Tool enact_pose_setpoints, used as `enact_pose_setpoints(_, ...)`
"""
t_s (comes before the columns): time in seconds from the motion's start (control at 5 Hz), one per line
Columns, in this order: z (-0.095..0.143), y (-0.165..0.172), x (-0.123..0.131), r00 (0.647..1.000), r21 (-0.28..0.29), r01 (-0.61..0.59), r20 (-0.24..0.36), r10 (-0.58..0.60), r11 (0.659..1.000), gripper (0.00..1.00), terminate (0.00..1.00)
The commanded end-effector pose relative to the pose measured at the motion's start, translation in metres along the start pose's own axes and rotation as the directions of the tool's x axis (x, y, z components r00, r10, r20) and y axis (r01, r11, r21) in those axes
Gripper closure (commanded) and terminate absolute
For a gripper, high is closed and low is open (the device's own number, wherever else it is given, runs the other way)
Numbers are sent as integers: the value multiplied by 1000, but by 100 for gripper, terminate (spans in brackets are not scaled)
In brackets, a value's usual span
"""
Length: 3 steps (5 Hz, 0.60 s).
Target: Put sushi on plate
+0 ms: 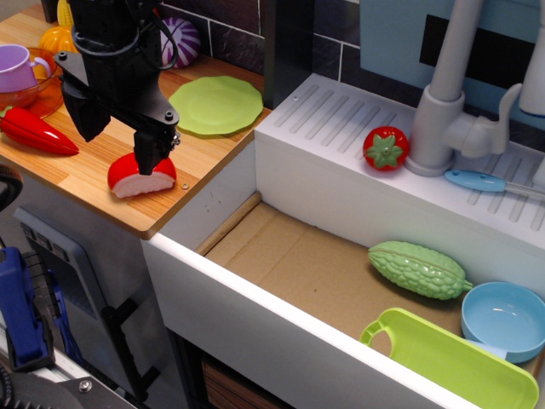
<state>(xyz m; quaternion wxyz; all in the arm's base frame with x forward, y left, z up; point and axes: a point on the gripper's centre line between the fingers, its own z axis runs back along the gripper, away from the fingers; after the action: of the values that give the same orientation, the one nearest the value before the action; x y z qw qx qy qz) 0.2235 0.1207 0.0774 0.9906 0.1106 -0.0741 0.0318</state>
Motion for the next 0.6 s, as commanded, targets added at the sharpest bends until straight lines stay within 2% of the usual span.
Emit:
enact_pose_setpoints(0.0,0,0,0,1000,0,0,0,0,1000,0,0)
enact_pose_setpoints(0.2,-5,0,4,989,-7,142,45,-142,990,0,0)
enact_pose_setpoints(0.4,-9,3,8,963,-55,263,68,-259,963,0,0)
